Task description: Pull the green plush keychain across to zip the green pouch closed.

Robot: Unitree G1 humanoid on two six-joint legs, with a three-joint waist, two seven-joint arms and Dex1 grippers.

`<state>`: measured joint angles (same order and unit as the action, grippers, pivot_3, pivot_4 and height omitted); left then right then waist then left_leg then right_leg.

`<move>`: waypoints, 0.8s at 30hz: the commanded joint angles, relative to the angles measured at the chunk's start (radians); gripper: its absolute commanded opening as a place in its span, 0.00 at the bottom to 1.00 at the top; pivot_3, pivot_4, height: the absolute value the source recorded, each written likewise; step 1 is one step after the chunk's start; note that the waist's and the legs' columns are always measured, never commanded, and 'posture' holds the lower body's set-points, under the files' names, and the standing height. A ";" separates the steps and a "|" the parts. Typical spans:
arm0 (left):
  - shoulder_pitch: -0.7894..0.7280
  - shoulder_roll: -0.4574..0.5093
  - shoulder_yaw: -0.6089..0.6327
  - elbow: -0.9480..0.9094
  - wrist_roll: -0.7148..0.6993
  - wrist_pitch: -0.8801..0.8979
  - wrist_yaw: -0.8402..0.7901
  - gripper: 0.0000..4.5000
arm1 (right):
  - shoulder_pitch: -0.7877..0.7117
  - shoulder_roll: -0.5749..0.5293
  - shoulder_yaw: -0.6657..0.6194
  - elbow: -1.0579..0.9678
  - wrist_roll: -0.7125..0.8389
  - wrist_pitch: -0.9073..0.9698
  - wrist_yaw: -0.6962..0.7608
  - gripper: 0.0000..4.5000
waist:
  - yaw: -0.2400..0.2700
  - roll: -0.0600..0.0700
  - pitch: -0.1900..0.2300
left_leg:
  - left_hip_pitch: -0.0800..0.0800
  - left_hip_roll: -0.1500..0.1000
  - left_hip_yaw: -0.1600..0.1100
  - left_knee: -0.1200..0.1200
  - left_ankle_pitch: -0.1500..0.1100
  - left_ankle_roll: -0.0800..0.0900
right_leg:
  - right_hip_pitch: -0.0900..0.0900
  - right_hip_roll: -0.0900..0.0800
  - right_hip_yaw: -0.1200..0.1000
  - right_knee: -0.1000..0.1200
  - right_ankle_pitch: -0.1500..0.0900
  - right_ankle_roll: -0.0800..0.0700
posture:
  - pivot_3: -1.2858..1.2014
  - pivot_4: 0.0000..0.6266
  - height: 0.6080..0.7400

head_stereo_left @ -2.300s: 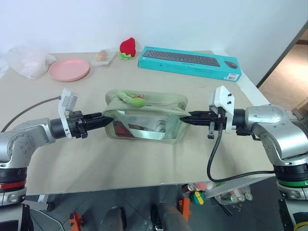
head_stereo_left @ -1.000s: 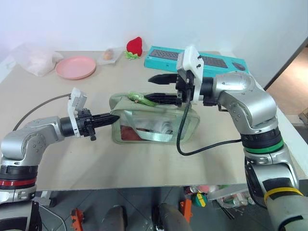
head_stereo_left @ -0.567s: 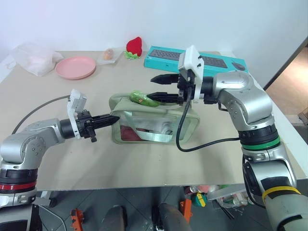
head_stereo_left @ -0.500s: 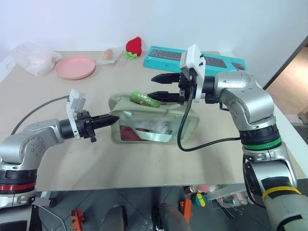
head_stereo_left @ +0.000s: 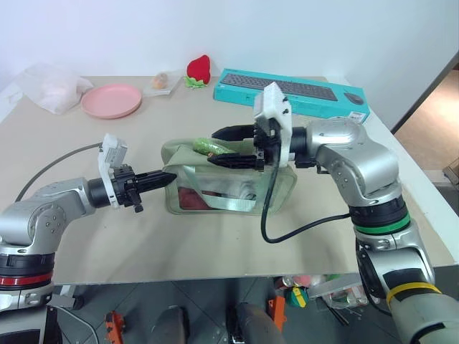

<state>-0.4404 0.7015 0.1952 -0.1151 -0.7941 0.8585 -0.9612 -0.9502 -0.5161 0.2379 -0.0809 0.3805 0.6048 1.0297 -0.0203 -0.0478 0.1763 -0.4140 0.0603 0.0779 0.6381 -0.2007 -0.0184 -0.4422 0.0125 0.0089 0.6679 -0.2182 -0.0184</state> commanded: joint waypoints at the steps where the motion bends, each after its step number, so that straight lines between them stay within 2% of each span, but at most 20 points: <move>1: 0.010 0.011 0.011 -0.034 -0.013 0.006 0.003 0.00 | -0.014 0.000 0.014 0.024 -0.055 -0.034 -0.014 0.58 | 0.000 0.000 0.000 | 0.000 0.000 0.000 0.000 0.000 0.000 | 0.000 0.000 0.000 0.000 0.000 0.000 | 0.52 0.24 1.00; 2: 0.011 0.011 0.012 -0.037 -0.015 0.007 0.005 0.00 | -0.020 0.002 0.008 0.032 -0.057 -0.035 -0.016 0.58 | 0.000 0.000 0.000 | 0.000 0.000 0.000 0.000 0.000 0.000 | 0.000 0.000 0.000 0.000 0.000 0.000 | 0.52 0.24 1.00; 3: 0.013 0.010 0.012 -0.039 -0.016 0.008 0.007 0.00 | -0.029 0.005 -0.007 0.038 -0.048 -0.032 -0.016 0.53 | 0.000 0.000 0.000 | 0.000 0.000 0.000 0.000 0.000 0.000 | 0.000 0.000 0.000 0.000 0.000 0.000 | 0.52 0.24 1.00; 10: 0.010 0.005 0.004 -0.035 -0.018 0.008 0.011 0.00 | -0.036 0.005 -0.044 0.039 -0.024 -0.027 -0.012 0.01 | 0.000 0.000 0.000 | 0.000 0.000 0.000 0.000 0.000 0.000 | 0.000 0.000 0.000 0.000 0.000 0.000 | 0.52 0.24 1.00; 24: 0.004 0.002 -0.005 -0.030 -0.019 0.011 0.016 0.00 | -0.027 0.023 -0.077 0.022 0.052 0.011 -0.015 0.01 | 0.000 0.000 0.000 | 0.000 0.000 0.000 0.000 0.000 0.000 | 0.000 0.000 0.000 0.000 0.000 0.000 | 0.52 0.24 1.00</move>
<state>-0.4355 0.7005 0.1950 -0.1282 -0.8056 0.8598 -0.9455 -0.9559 -0.5022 0.2263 -0.0339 0.4096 0.6268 1.0320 -0.0203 -0.0478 0.1763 -0.4142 0.0603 0.0777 0.6381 -0.2007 -0.0184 -0.4424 0.0125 0.0088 0.6678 -0.2182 -0.0184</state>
